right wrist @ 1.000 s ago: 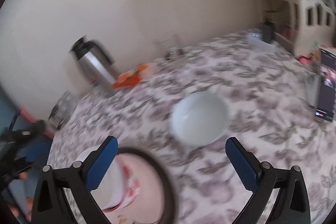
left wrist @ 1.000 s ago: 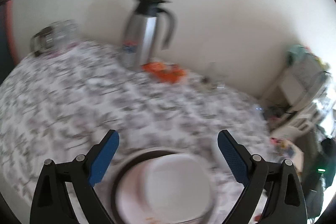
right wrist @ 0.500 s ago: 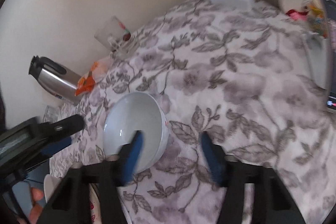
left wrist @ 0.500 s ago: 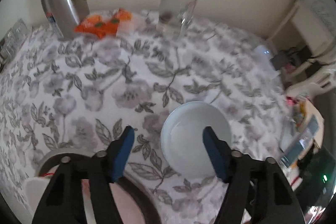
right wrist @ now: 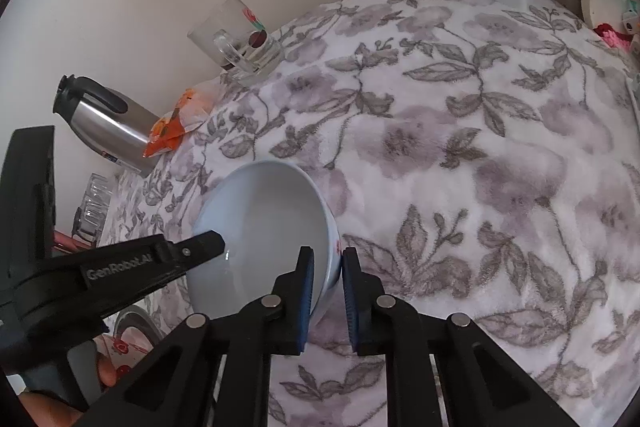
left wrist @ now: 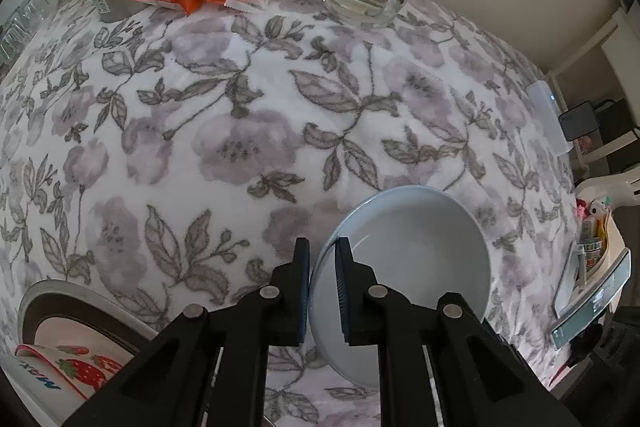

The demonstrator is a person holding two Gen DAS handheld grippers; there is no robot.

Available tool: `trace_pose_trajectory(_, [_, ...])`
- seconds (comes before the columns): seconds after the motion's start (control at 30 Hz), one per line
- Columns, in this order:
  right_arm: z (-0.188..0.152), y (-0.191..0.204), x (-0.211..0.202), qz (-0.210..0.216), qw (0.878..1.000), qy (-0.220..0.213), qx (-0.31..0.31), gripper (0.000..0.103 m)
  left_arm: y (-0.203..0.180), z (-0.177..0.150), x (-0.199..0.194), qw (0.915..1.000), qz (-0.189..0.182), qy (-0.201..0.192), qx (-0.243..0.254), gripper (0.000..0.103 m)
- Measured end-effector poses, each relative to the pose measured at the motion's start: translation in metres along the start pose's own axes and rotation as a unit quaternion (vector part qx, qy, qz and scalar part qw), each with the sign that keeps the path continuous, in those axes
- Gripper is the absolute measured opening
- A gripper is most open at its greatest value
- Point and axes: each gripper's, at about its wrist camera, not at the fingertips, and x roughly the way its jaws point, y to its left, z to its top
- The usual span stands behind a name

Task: Organize plates and bowls
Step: 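Close both tools on the round white bowl rim, then lift the round white bowl and carry it over the stack with both tools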

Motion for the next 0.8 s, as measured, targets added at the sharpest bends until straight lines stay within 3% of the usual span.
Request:
trace_pose_trajectory(0.2, [-0.005, 0.002, -0.015, -0.007, 1.0, -0.002, 0.0, 0.014, -0.003, -0.005, -0.022, 0.9996, -0.023, -0.012, 0.007, 0.012])
trace_pose_trajectory(0.5, [-0.022, 0.048, -0.102, -0.008, 0.997, -0.055, -0.044, 0.014, 0.01, -0.036, -0.12, 0.9937, -0.08, -0.077, 0.015, 0.012])
trace_pose_trajectory(0.8, [-0.062, 0.132, -0.15, 0.019, 0.992, -0.066, -0.108, 0.014, 0.079, -0.072, -0.206, 0.9845, -0.1, -0.143, -0.019, 0.012])
